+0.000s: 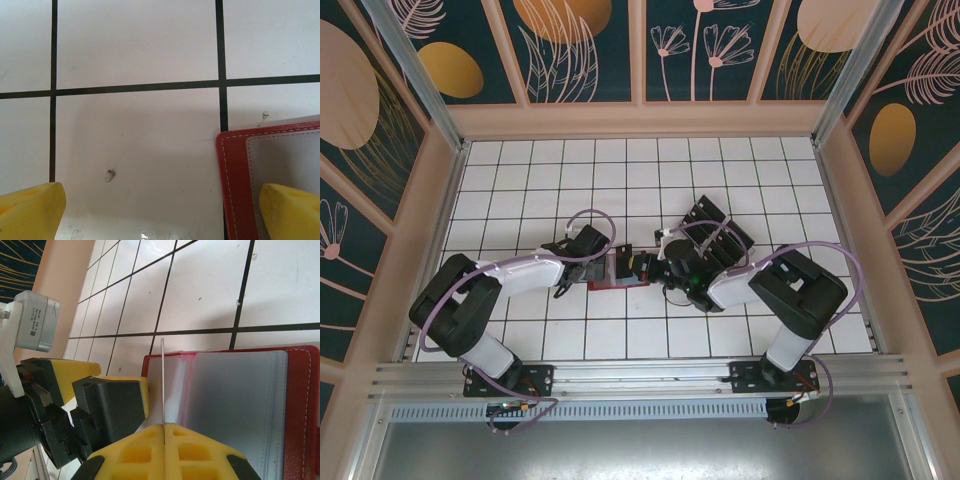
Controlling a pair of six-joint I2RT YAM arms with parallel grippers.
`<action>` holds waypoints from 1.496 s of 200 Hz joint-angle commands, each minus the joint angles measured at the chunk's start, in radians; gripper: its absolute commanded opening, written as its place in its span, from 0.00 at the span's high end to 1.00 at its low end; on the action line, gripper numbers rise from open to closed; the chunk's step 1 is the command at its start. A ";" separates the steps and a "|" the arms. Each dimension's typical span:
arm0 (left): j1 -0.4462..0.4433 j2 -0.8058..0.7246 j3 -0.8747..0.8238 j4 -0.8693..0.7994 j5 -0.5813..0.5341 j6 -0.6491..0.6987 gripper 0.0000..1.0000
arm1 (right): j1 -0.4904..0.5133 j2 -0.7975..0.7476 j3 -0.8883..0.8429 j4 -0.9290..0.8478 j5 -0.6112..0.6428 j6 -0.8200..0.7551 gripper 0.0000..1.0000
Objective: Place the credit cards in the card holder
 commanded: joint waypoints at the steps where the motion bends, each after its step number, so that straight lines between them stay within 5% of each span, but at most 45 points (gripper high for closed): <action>1: 0.001 -0.003 -0.025 -0.053 -0.025 -0.013 0.01 | 0.000 0.030 0.003 0.070 -0.013 0.015 1.00; 299: 0.001 -0.029 -0.050 -0.031 0.006 -0.026 0.01 | 0.004 0.189 0.034 0.244 -0.106 0.142 1.00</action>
